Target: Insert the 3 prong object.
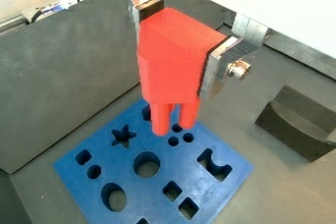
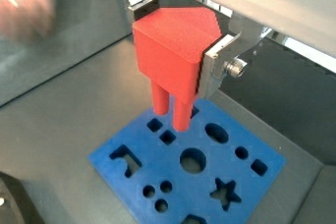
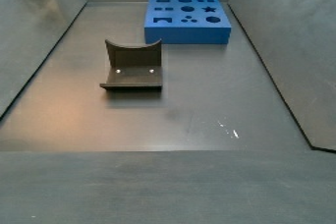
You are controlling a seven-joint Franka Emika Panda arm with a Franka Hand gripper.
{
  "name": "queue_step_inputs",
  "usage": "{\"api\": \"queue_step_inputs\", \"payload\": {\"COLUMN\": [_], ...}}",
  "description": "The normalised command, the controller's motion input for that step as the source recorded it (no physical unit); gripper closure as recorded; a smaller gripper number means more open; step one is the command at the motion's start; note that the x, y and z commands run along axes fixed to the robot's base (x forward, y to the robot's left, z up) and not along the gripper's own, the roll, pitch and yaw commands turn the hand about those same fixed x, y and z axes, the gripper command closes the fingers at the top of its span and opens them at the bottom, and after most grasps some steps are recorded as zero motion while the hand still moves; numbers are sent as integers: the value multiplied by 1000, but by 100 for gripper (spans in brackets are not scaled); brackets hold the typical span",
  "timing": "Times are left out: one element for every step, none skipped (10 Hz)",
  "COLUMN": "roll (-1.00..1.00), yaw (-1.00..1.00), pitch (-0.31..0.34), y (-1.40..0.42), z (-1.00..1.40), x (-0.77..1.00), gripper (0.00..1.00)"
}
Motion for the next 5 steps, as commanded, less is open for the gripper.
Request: {"api": "queue_step_inputs", "payload": {"roll": [23, 0, 0, 0, 107], "yaw": [0, 0, 0, 0, 0], "pitch": [0, -4, -44, -30, -16], "y": [246, 240, 206, 180, 166], "z": [-891, -820, -837, -817, -680], "x": [-80, -149, -254, -126, -131], "gripper": [100, 100, 100, 100, 100]}}
